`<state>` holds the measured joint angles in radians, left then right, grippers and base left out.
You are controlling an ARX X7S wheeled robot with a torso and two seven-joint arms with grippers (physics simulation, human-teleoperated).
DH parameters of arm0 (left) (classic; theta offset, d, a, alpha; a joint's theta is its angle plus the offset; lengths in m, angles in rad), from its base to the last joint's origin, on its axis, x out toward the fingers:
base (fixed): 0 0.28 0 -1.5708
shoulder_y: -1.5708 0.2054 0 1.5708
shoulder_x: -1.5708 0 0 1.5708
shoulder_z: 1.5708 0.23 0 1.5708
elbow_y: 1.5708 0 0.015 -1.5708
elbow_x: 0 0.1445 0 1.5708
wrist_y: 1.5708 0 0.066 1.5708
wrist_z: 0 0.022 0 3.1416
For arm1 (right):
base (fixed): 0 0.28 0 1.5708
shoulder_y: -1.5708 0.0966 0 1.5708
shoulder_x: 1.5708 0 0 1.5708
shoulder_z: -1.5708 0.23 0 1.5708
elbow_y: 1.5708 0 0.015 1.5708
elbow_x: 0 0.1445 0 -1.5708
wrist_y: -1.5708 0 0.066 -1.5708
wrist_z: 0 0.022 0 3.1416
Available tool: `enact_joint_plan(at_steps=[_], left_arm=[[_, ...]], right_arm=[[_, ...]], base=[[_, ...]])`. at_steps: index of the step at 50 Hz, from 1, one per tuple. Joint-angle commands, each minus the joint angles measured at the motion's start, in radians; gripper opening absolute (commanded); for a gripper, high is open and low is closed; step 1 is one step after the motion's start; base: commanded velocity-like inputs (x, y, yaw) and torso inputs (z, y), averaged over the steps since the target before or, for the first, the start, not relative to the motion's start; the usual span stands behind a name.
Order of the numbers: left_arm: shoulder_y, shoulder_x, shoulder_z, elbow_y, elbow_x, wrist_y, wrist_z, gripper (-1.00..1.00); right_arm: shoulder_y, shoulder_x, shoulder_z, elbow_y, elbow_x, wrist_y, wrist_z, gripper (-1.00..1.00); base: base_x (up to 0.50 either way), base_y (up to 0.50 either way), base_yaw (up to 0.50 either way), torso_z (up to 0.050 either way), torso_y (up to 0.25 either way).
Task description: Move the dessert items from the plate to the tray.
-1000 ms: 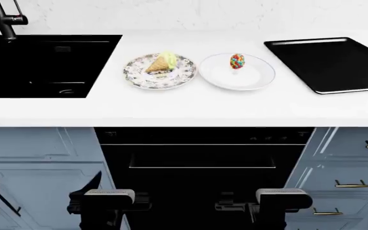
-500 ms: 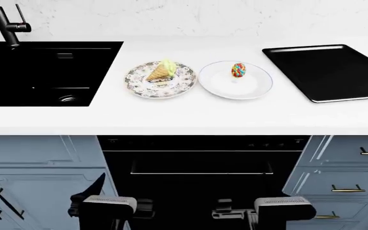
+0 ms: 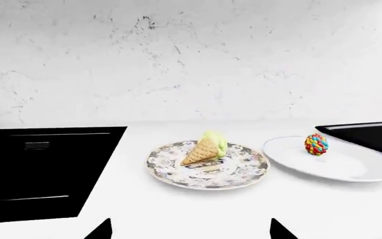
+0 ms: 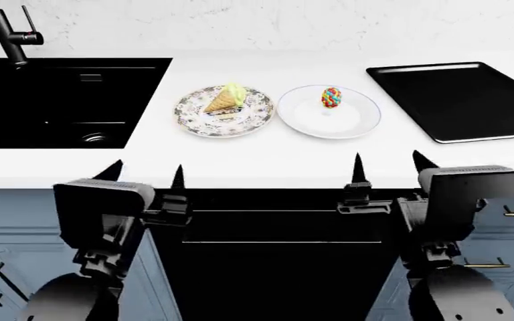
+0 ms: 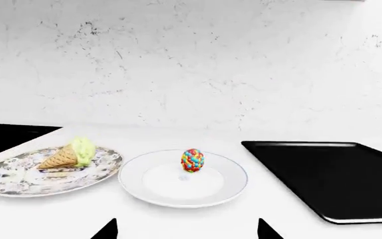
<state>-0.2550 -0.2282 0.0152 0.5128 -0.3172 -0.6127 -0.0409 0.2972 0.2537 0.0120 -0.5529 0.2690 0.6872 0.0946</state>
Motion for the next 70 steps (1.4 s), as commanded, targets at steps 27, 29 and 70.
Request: enact_joint_plan(at_steps=[27, 29, 70], left_arm=[[-0.659, -0.154, -0.140, -0.049, -0.446, -0.833, 0.080, 1.00], [-0.659, -0.156, -0.140, -0.048, -0.448, -0.833, 0.079, 1.00], [-0.654, -0.189, -0.132, -0.041, -0.507, -0.834, 0.042, 1.00]], right_arm=[[0.777, 0.278, -0.034, 0.115, 0.685, 0.859, 0.307, 1.00], [0.778, 0.281, -0.038, 0.118, 0.693, 0.856, 0.313, 1.00], [0.781, 0.324, -0.046, 0.119, 0.859, 0.836, 0.446, 1.00]], base=[[0.26, -0.05, 0.00, 0.000, 0.000], [0.50, -0.10, 0.00, 0.000, 0.000], [0.50, -0.03, 0.00, 0.000, 0.001]])
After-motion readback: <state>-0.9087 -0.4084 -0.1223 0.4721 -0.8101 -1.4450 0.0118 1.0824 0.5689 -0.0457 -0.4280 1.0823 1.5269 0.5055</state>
